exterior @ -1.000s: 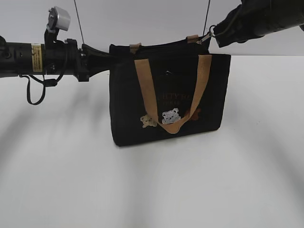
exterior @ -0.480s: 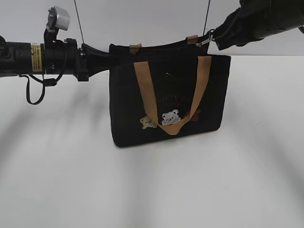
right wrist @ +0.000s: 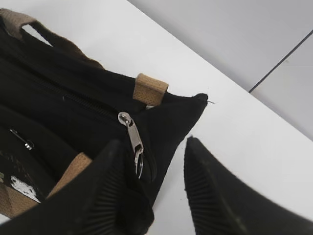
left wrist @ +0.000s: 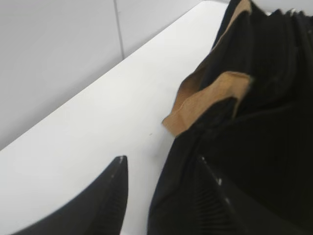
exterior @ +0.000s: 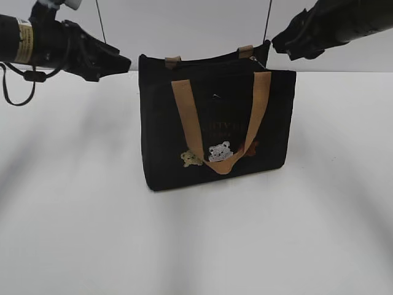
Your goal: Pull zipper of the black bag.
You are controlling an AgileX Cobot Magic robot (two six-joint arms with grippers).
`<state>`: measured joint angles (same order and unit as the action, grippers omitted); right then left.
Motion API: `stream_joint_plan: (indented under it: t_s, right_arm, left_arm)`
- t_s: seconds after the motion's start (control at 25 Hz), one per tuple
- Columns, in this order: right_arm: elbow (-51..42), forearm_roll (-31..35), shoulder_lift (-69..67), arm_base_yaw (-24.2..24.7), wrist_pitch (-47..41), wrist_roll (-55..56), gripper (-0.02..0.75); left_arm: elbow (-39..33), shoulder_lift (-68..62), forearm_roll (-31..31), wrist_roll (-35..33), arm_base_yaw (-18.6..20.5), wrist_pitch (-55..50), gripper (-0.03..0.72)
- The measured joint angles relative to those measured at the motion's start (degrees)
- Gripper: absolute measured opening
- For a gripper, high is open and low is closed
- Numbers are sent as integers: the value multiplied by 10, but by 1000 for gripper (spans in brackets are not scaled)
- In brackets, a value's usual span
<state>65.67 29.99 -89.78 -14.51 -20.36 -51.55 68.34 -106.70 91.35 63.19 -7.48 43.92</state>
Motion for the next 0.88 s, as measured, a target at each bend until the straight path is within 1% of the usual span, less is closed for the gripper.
stream_joint_plan:
  t_s: [0.12,0.2,0.36,0.44,0.56,0.64,0.76,0.88]
  right_arm:
    - [0,-18,11,0,-13,-1,326]
    - [0,-28,18,0,-30,-2,326]
    - [0,-47,33,0,-70,-2,326]
    - [0,-59,42,0,-90,4,326]
    - [6,-86,53,1,-128,29,326]
    - [22,-107,53,2,-161,64,326]
    - [61,-143,53,4,-213,144,326]
    - [103,-181,53,13,-286,243,326]
  left_arm:
    - [0,31,62,74,-1,-84,348]
    - [0,45,77,135,-1,-151,349]
    - [0,60,83,284,-1,-275,375]
    - [-1,62,84,342,-1,-321,384]
    - [-11,62,84,411,-1,-370,390]
    - [-23,62,84,432,4,-387,390]
    - [-40,62,70,443,11,-389,391]
    - [-49,62,59,445,13,-363,391]
